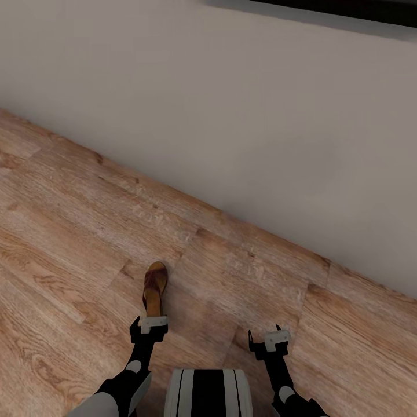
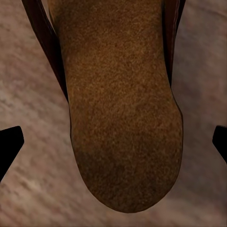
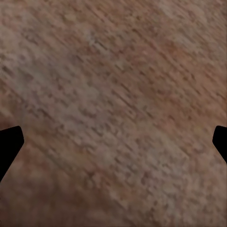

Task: Pick up the two gym shoes and the two sandals from the corridor floor and place them onto the hallstand (shoe rack) in the corridor, making sure they are on the rack and not on the floor. Arrange them so the two gym shoes are next to each other and the two sandals are next to each other.

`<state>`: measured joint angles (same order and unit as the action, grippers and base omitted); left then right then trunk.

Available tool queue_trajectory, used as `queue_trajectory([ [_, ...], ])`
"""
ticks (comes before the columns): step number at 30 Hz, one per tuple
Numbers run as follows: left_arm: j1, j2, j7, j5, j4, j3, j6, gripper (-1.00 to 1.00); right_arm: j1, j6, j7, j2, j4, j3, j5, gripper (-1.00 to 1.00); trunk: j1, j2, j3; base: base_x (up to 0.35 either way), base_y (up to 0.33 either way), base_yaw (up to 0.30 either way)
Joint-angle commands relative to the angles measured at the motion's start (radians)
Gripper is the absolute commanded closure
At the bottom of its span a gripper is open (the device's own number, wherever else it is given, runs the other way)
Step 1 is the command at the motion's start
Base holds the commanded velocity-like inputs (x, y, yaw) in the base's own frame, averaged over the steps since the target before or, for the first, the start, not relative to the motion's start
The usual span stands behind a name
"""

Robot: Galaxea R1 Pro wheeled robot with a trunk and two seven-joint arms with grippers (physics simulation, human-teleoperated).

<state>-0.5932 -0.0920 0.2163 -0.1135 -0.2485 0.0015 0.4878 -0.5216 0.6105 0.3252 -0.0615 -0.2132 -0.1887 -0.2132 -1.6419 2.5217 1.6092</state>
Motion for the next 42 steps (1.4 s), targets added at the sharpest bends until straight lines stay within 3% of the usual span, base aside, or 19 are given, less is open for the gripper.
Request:
queue_trajectory([
  [1,0.000,0.000,0.000,0.000,0.000,0.000,0.000,-1.00,0.000,0.000,0.000,0.000,0.000,0.000,0.000,-1.00,0.000,0.000,0.000,0.000,0.000,0.000],
  [42,0.000,0.000,0.000,0.000,0.000,0.000,0.000,-1.00,0.000,0.019,0.000,0.000,0.000,0.000,0.000,-1.00,0.000,0.000,0.002,0.000,0.000,0.000],
])
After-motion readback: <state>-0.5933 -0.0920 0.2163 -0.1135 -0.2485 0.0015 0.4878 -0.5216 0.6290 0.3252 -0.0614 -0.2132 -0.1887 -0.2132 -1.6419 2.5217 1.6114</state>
